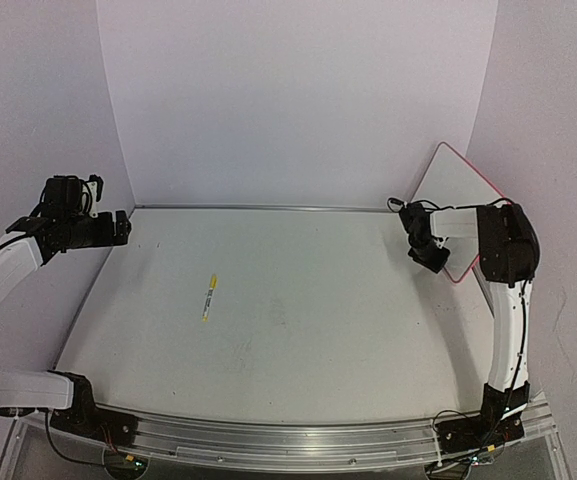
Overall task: Write a sentence on the whiteboard
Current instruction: Move the whiteboard to the center of the board.
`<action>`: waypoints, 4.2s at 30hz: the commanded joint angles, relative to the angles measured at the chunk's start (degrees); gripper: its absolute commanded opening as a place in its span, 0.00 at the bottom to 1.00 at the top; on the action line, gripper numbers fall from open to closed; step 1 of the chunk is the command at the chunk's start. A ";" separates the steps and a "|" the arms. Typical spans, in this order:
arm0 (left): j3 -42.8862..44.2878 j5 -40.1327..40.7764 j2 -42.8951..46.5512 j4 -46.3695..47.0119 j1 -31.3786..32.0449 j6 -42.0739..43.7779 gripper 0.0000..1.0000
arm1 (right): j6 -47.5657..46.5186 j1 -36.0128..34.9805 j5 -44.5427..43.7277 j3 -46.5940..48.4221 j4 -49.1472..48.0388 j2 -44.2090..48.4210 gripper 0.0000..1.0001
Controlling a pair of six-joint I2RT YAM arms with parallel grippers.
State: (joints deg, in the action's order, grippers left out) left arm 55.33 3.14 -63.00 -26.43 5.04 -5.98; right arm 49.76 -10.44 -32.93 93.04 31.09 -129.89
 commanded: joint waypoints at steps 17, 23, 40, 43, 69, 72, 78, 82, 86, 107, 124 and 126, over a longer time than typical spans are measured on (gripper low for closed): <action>-0.29 0.34 1.03 1.47 -0.21 0.44 0.99 | 9.24 1.99 -2.85 2.94 1.86 -3.62 0.31; -0.18 0.30 0.69 1.43 -0.21 0.44 1.00 | 9.48 2.18 -1.61 3.84 1.86 -4.56 0.15; -0.17 0.09 1.18 1.39 -0.25 0.44 0.99 | 3.79 -0.37 -1.83 0.55 0.94 -1.22 0.00; -0.23 0.11 1.46 1.39 -0.21 0.44 0.99 | 2.41 -2.01 -1.80 -1.37 -0.50 -0.32 0.00; -0.68 -0.02 2.17 1.56 -0.24 0.23 0.99 | -11.88 -21.84 6.42 -16.79 -16.41 9.57 0.00; -0.69 0.03 2.03 1.65 -0.20 0.18 0.99 | -14.68 -24.57 7.99 -17.98 -18.09 10.54 0.00; -0.71 -0.22 1.33 1.74 -0.21 0.00 0.99 | -19.42 -29.14 12.44 -22.16 -22.00 13.63 0.00; -0.70 -0.32 0.88 1.78 -0.21 -0.01 0.99 | -20.63 -31.73 14.22 -24.55 -22.57 15.31 0.00; -0.70 -0.56 0.40 1.74 -0.21 -0.11 0.99 | -22.14 -34.68 16.55 -26.97 -23.97 16.67 0.00; -0.10 -6.08 -6.39 -1.75 4.58 -16.54 0.97 | -17.82 -40.22 18.65 -29.17 -25.02 18.07 0.18; 3.05 -5.81 -20.25 1.74 15.40 -21.23 0.95 | -14.26 -42.63 17.63 -37.55 -24.46 28.05 0.67; 3.93 -5.60 -22.31 2.00 16.41 -21.34 0.95 | -13.57 -42.92 17.53 -39.23 -24.35 30.19 0.70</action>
State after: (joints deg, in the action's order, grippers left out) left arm 55.31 -2.47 -82.50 -26.88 19.53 -26.06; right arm 34.04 -52.64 -14.81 56.39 6.10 -104.64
